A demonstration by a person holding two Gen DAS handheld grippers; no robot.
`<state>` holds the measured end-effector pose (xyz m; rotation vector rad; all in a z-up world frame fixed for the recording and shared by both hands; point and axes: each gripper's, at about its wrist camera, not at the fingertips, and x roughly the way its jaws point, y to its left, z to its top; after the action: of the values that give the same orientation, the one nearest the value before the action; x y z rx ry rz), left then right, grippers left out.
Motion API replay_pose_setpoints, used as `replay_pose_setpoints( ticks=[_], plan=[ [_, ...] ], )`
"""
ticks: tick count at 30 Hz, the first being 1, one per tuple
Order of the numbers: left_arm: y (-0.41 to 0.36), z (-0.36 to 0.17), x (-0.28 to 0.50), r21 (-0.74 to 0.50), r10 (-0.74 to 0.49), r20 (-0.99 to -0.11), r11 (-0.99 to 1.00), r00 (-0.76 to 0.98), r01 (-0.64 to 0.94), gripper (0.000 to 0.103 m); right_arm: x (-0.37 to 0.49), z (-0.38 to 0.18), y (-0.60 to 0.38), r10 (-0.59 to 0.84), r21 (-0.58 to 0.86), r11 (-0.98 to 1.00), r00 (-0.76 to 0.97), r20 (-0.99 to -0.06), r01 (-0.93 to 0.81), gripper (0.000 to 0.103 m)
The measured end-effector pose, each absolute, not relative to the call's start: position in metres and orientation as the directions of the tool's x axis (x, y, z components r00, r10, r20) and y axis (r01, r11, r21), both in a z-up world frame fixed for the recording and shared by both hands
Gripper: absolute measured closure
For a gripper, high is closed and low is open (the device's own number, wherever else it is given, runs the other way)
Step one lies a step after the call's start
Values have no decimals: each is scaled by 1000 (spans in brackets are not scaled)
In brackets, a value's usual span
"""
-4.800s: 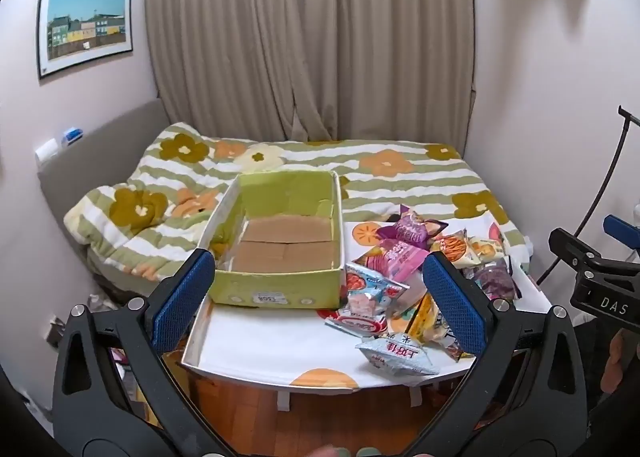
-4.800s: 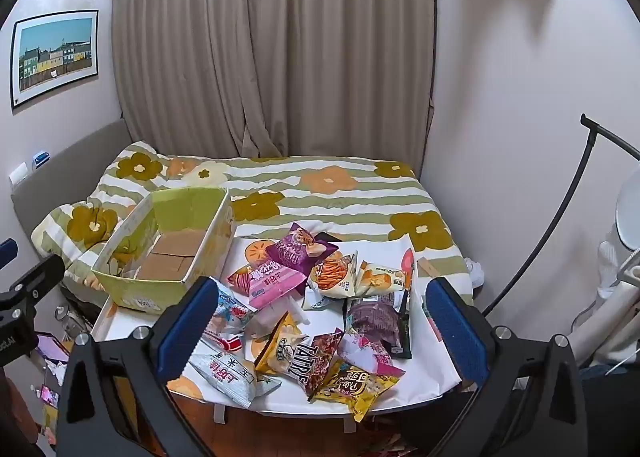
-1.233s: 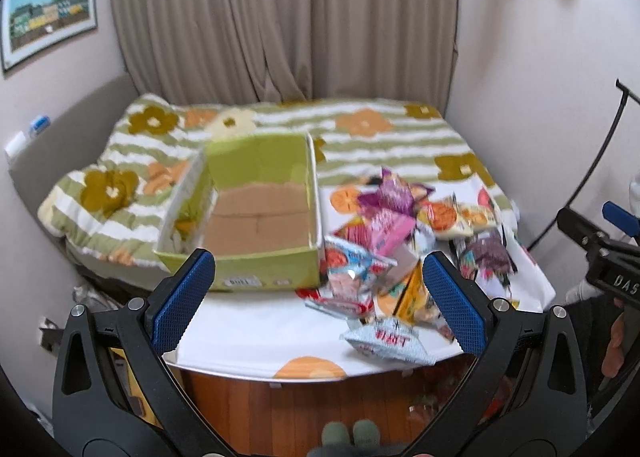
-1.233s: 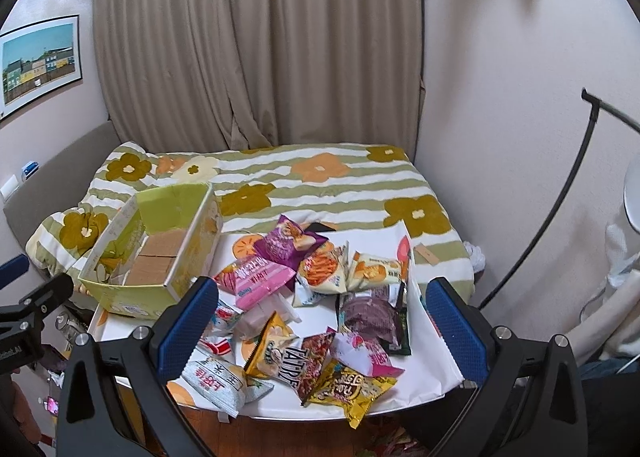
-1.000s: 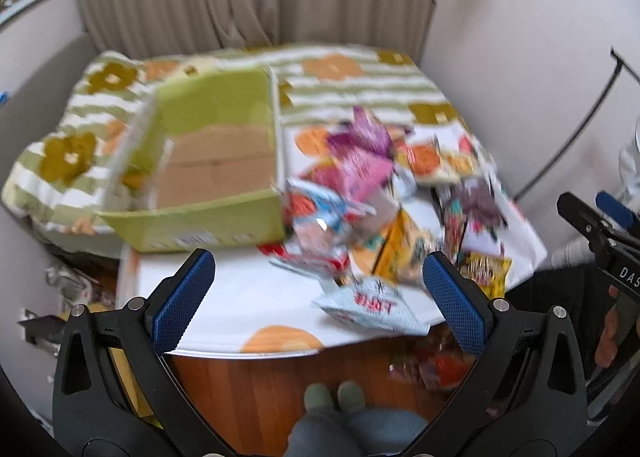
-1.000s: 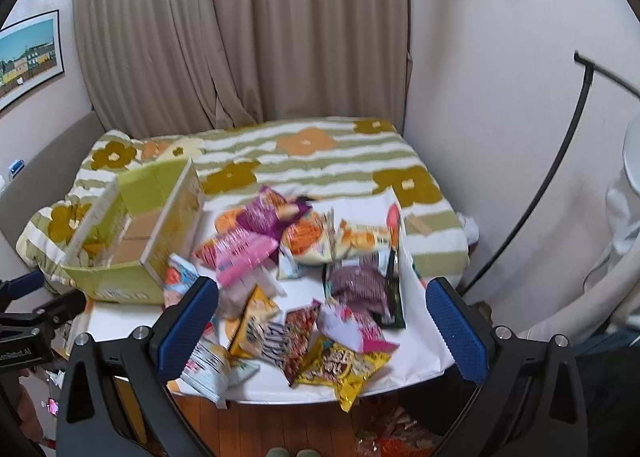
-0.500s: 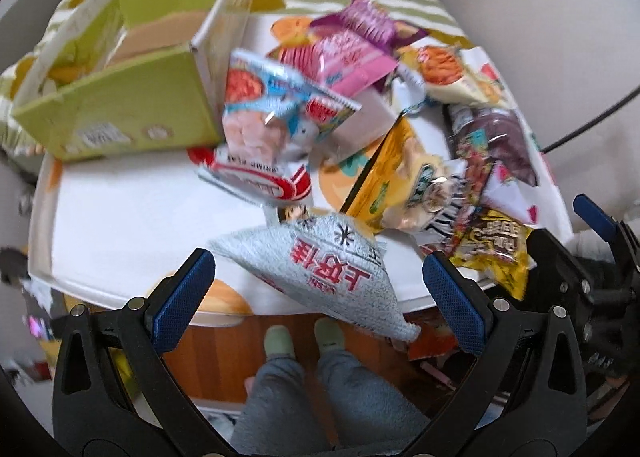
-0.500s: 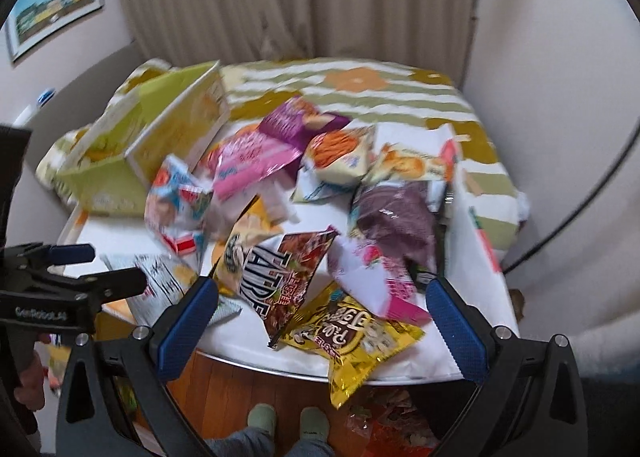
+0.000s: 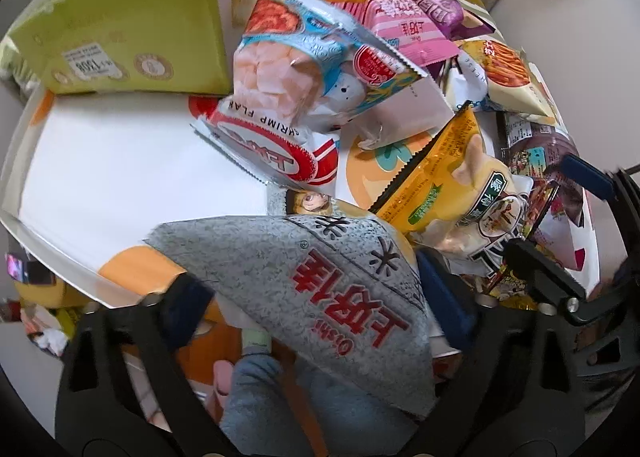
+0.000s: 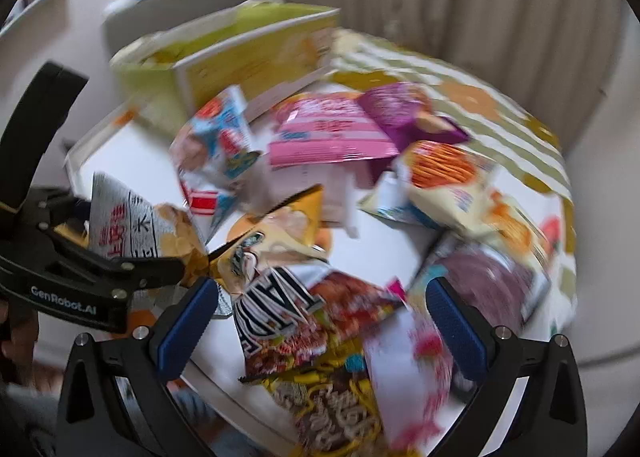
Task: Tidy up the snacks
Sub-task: 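Grasp the silver rice-cracker bag with the left tool while the right tool grasps the yellow chip bag, then carry both bags over the cardboard box and open both tools to drop them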
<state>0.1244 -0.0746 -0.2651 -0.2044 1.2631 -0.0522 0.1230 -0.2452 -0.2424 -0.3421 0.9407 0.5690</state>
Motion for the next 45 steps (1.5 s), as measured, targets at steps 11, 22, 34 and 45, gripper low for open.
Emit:
replay_pose_setpoints(
  ticks=[11,22,34,45],
  plan=[
    [-70,-270,123,-198,-158,-930,976,332,-92,42,146,-270,-210,335,-30,652,324,-885,-757,4],
    [-67,-263,117,-189,-153,-929,979,338,-78,43,146,-285,-193,332,17,605,233,-914,-796,41],
    [-68,-222,112,-171,-134,-908,983,397,-59,43,169,-241,-222,418,114,688,262,-870,-717,44],
    [-47,-149,114,-172,-117,-845,983,522,-59,43,176,-176,-226,410,90,753,357,-839,-652,44]
  ],
)
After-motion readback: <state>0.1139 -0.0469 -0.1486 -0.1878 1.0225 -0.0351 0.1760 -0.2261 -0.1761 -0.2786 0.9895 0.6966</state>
